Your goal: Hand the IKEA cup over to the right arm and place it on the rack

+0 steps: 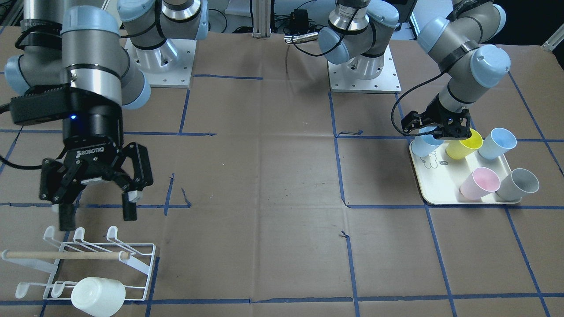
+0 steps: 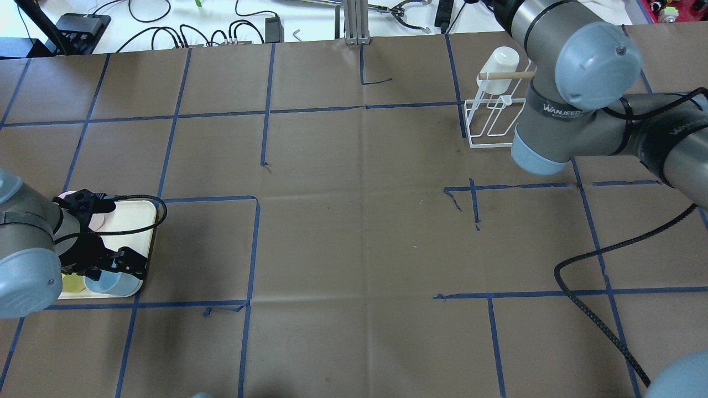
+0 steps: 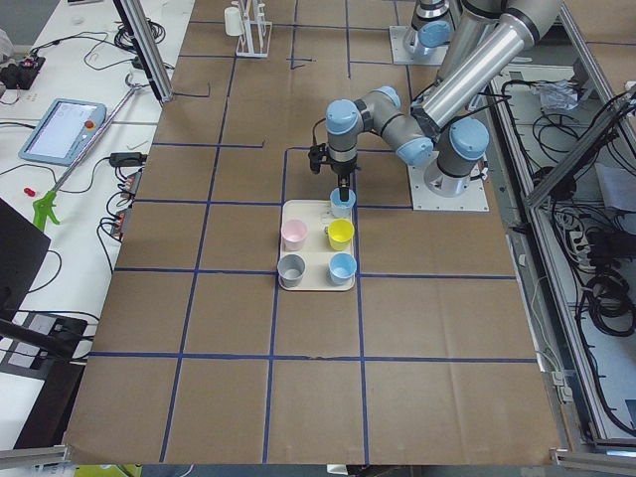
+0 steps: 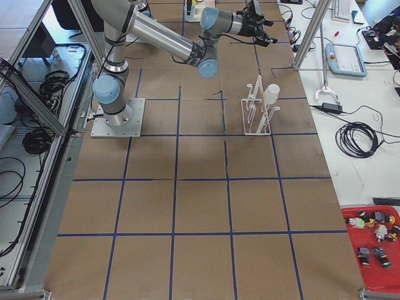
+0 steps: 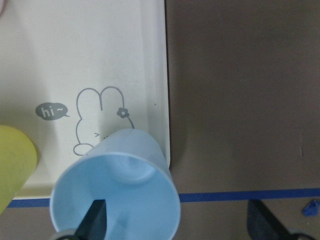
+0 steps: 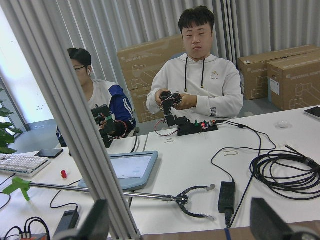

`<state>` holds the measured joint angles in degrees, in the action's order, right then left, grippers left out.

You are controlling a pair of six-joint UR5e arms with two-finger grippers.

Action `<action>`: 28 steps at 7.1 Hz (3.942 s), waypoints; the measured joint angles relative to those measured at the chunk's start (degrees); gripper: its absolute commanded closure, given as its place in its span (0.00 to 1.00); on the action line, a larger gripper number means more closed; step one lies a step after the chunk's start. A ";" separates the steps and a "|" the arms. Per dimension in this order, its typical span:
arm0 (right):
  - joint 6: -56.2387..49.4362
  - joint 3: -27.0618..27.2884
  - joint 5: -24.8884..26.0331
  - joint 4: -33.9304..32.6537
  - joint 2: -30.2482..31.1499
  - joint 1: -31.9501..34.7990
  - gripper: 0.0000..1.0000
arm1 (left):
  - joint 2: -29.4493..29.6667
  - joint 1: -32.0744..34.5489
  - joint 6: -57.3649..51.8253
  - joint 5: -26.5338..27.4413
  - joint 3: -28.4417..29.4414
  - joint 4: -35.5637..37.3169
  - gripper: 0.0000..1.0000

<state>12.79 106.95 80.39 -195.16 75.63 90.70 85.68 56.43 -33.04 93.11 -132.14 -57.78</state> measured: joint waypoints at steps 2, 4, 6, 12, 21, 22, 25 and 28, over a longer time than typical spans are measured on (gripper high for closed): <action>11.81 4.59 0.21 0.04 4.32 5.15 0.00 | 0.21 -0.03 1.45 0.12 0.04 -0.03 0.90; 28.05 7.14 0.11 -0.62 5.66 7.29 0.00 | 1.22 -0.11 1.75 0.08 0.22 -0.04 1.00; 44.53 8.47 -0.55 -2.77 5.77 7.69 0.00 | 1.62 -0.22 1.58 0.11 1.00 0.02 1.00; 64.12 11.92 -0.43 -13.61 5.67 7.73 0.00 | -0.44 1.32 0.88 -0.97 20.39 -15.42 1.00; 64.16 12.93 -0.41 -14.02 5.58 7.82 0.00 | 15.56 10.51 -0.76 -47.45 41.10 -1.76 1.00; 64.18 12.93 -0.41 -14.02 5.48 7.82 0.00 | 16.64 11.67 -1.06 -52.10 40.22 4.74 1.00; 64.20 12.97 -0.41 -14.01 5.27 7.82 0.00 | 20.17 16.09 -1.29 -60.36 34.05 27.76 0.99; 64.20 13.01 -0.41 -14.02 5.20 7.82 0.00 | 28.73 20.36 12.79 -64.09 27.93 64.30 0.94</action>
<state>76.99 119.96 79.98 -209.18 80.83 98.52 114.42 76.78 -20.25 29.02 -104.21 6.53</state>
